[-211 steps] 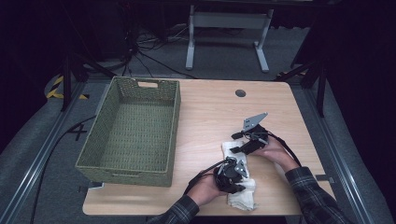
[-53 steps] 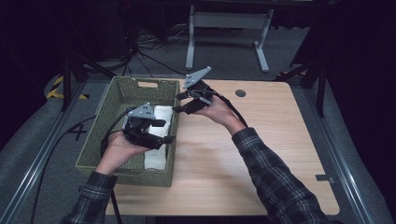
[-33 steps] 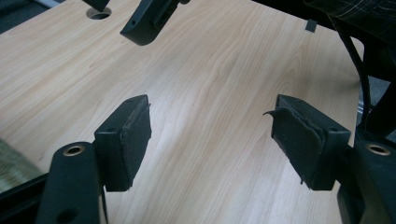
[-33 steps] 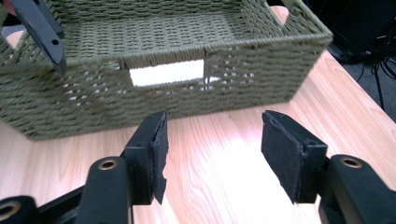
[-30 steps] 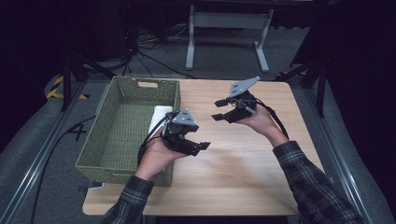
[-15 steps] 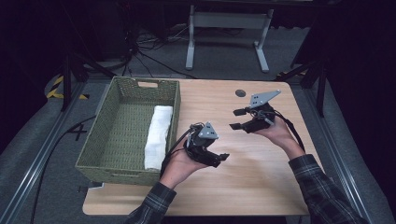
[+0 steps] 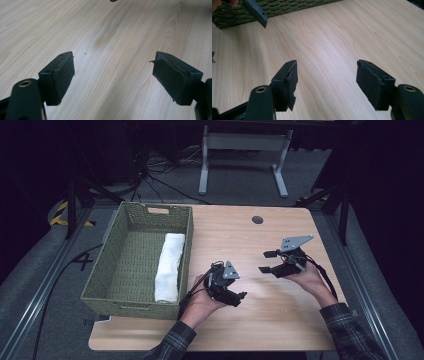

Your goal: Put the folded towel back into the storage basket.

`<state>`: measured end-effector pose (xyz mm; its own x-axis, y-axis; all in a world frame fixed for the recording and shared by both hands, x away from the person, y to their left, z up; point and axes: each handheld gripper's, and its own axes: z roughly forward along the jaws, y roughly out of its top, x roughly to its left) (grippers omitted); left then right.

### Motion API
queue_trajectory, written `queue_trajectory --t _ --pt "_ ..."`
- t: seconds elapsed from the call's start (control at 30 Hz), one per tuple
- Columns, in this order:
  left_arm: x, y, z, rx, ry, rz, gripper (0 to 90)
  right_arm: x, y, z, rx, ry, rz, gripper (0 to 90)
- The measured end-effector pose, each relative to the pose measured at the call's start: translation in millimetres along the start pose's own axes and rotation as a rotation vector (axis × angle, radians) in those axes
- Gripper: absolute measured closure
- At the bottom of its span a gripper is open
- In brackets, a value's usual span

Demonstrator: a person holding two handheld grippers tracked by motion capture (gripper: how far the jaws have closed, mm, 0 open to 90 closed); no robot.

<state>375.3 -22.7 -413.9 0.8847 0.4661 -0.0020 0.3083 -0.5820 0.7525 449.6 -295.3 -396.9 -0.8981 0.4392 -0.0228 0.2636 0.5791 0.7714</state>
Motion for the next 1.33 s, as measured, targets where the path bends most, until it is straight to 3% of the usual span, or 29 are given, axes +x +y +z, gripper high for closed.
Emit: queue_trajectory --t 0.1,0.33,0.47,0.57,0.77,0.83,1.03,1.33 --pt "-1.5 -5.2 6.9 -0.017 -0.002 -0.027 17.0 1.2 -13.7 -3.5 0.01 -0.011 0.013 33.3" --pt "-1.6 -21.7 26.2 0.035 0.001 -0.045 16.9 4.4 -41.1 -7.6 0.033 -0.031 0.04 30.8" --pt "-3.2 -30.0 36.2 0.08 -0.004 -0.051 16.2 7.0 -62.3 -9.5 0.068 -0.031 0.095 28.1" --pt "-3.9 -32.8 39.2 0.087 0.006 -0.049 15.5 8.2 -69.4 -10.5 0.076 -0.042 0.101 27.5" --pt "-5.9 -36.4 43.1 0.111 0.015 -0.033 13.2 13.5 -93.9 -20.0 0.099 -0.111 0.135 23.3" --pt "-6.2 -39.6 44.2 0.087 0.023 -0.034 10.7 16.2 -102.9 -24.2 0.088 -0.137 0.159 21.3" --pt "-5.7 -41.3 44.8 0.069 0.022 -0.034 10.2 20.6 -110.6 -25.4 0.072 -0.185 0.148 15.6" --pt "-6.0 -41.3 44.9 0.07 0.017 -0.034 10.0 21.3 -110.9 -25.8 0.075 -0.192 0.157 14.2"
